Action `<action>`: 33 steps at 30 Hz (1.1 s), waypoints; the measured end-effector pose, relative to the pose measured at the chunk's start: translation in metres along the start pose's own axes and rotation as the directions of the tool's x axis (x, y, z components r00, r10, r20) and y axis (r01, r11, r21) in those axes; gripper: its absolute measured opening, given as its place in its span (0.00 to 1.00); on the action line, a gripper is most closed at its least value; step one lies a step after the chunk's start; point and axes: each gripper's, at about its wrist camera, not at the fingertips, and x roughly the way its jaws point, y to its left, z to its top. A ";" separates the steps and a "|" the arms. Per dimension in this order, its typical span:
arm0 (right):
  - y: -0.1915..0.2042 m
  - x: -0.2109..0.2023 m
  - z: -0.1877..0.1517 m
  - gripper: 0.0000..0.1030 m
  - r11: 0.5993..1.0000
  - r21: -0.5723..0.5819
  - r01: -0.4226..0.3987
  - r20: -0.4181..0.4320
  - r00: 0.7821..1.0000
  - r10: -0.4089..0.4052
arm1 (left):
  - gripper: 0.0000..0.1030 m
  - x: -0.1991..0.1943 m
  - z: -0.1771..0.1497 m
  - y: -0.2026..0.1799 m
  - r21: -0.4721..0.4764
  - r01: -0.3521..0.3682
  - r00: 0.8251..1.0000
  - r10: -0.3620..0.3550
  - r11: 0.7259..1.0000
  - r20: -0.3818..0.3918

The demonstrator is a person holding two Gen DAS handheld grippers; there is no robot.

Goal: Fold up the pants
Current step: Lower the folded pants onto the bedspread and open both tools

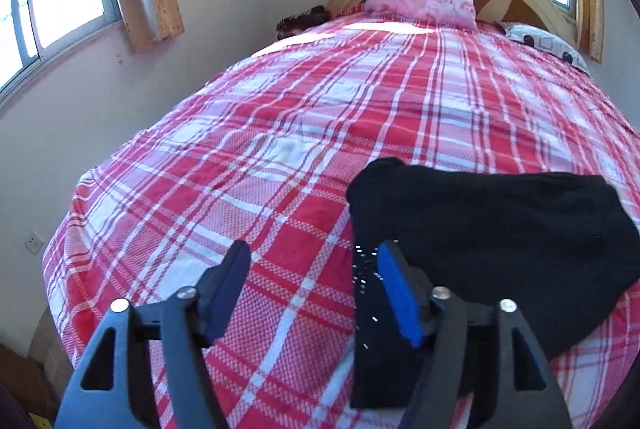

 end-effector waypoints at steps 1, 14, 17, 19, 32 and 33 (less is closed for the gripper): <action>0.005 -0.015 -0.001 0.57 1.000 0.003 -0.014 0.028 1.000 0.014 | 0.75 -0.012 -0.002 -0.002 0.007 0.000 1.000 0.000 1.000 0.024; 0.083 -0.109 -0.068 0.64 0.968 -0.248 0.049 0.042 0.998 -0.040 | 1.00 -0.107 -0.040 -0.017 0.053 0.034 0.990 -0.040 0.998 0.133; 0.087 -0.124 -0.077 0.64 0.965 -0.258 0.044 0.051 0.998 -0.032 | 1.00 -0.118 -0.045 -0.017 0.052 0.023 0.988 -0.030 0.998 0.150; 0.088 -0.134 -0.082 0.64 0.965 -0.259 0.047 0.065 0.997 -0.031 | 1.00 -0.123 -0.045 -0.015 0.041 0.025 0.989 -0.031 0.999 0.145; 0.110 -0.161 -0.085 0.64 0.948 -0.314 0.054 0.135 0.991 -0.012 | 1.00 -0.145 -0.051 -0.010 0.016 0.025 0.986 -0.028 1.000 0.167; 0.109 -0.161 -0.085 0.64 0.949 -0.311 0.052 0.134 0.991 -0.010 | 1.00 -0.146 -0.051 -0.010 0.018 0.022 0.985 -0.025 1.000 0.173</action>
